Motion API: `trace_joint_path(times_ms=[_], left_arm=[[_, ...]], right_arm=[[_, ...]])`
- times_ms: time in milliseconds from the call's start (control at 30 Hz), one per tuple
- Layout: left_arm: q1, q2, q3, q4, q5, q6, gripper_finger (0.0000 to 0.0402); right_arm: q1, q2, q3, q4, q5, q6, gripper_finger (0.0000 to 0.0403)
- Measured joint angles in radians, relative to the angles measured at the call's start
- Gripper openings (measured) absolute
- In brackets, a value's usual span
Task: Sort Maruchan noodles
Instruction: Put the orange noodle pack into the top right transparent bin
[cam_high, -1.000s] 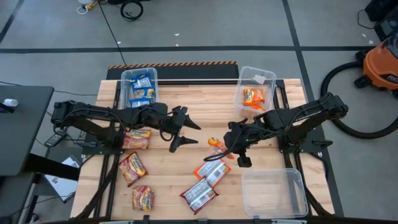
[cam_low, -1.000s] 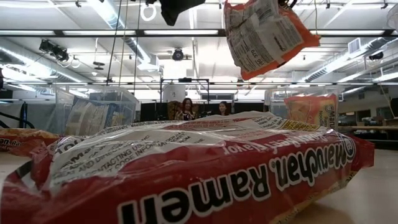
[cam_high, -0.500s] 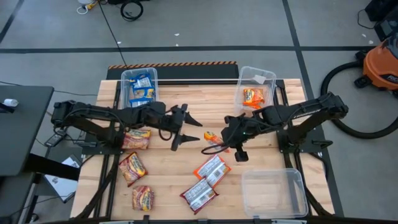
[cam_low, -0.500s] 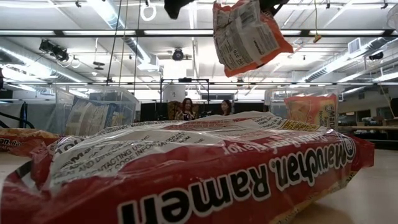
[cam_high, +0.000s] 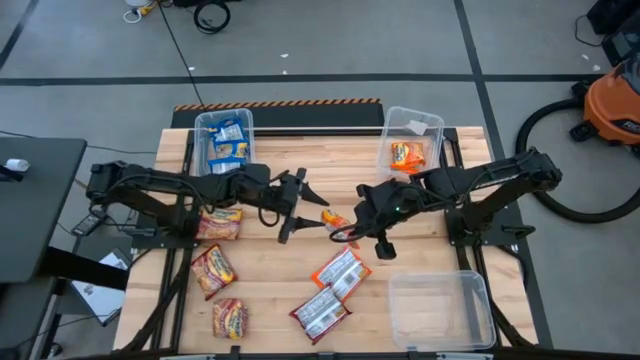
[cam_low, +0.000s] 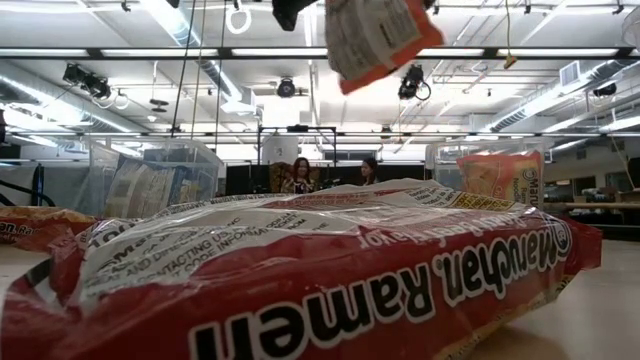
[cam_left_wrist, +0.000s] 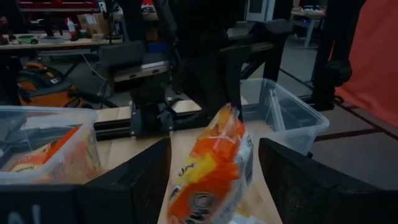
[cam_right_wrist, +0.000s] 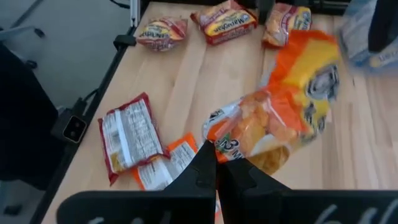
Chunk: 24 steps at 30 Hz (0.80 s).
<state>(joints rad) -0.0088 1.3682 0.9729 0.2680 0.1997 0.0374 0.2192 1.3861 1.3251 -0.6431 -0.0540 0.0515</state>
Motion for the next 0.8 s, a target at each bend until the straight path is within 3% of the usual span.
trace_joint_path(times_ms=[200, 500, 800], left_arm=[[0.0, 0.017, -0.001, -0.017, 0.007, -0.003, 0.0231], [0.0, 0.025, 0.0, -0.041, 0.04, -0.006, 0.0165], [-0.001, 0.025, 0.0, -0.045, 0.044, -0.025, 0.0168]], right_arm=[[0.0, 0.0, 0.0, 0.024, 0.0, -0.008, 0.0004], [-0.001, 0.0, 0.0, 0.043, -0.003, -0.01, 0.0004], [-0.001, 0.0, 0.0, 0.044, 0.005, -0.003, 0.0004]])
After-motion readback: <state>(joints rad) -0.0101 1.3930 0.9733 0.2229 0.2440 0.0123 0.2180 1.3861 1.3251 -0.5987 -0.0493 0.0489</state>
